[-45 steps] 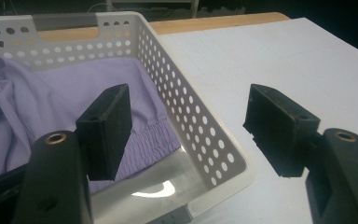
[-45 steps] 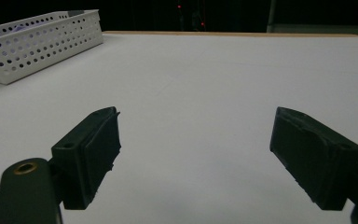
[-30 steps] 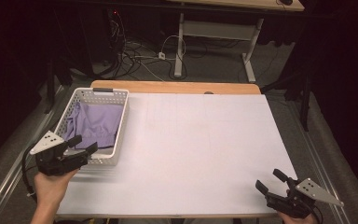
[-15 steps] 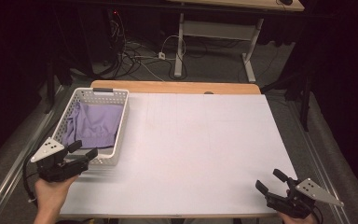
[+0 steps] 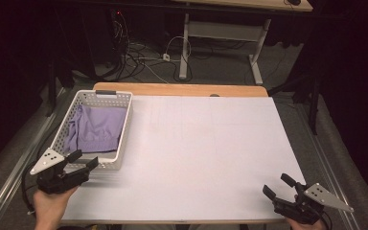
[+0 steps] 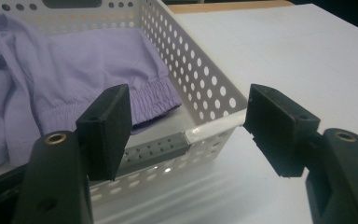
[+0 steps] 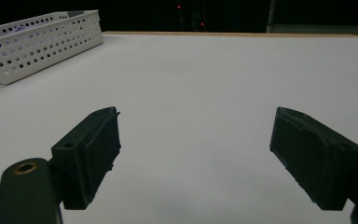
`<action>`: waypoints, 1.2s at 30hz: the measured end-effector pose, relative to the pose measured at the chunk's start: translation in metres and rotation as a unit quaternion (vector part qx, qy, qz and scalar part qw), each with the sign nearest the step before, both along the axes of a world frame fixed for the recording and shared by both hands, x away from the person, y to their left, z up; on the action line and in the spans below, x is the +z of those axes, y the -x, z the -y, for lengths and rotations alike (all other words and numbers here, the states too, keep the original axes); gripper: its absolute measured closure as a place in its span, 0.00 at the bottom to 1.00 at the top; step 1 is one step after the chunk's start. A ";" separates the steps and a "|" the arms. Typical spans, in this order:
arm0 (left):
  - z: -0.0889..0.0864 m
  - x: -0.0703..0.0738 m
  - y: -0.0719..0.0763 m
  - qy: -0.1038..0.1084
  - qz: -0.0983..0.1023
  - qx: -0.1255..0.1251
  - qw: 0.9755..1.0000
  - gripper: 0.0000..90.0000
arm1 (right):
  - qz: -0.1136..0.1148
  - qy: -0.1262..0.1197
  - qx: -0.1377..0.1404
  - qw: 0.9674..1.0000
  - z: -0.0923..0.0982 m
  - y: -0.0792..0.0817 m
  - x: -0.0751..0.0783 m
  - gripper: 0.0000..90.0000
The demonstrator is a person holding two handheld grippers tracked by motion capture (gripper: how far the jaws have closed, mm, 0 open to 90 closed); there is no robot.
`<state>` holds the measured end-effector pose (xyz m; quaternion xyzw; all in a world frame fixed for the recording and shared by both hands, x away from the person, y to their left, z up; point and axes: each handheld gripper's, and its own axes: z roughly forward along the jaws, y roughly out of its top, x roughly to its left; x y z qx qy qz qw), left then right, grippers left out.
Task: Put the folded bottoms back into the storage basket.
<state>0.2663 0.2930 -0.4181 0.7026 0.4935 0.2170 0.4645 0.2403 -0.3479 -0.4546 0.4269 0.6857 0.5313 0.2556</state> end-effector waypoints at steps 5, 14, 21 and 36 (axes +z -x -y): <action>-0.002 -0.004 0.004 -0.006 -0.001 0.001 1.000 0.34 | 0.000 -0.001 0.000 1.000 0.000 0.000 0.000 0.19; -0.008 -0.011 0.013 0.007 0.000 0.011 1.000 0.34 | 0.000 -0.001 0.000 1.000 0.000 0.000 0.000 0.19; -0.010 -0.014 0.016 0.010 0.001 0.015 1.000 0.34 | 0.000 -0.001 0.000 1.000 0.000 0.000 0.000 0.19; -0.014 -0.023 0.027 -0.004 0.004 0.028 1.000 0.34 | -0.001 0.000 0.000 1.000 0.000 0.000 0.000 0.19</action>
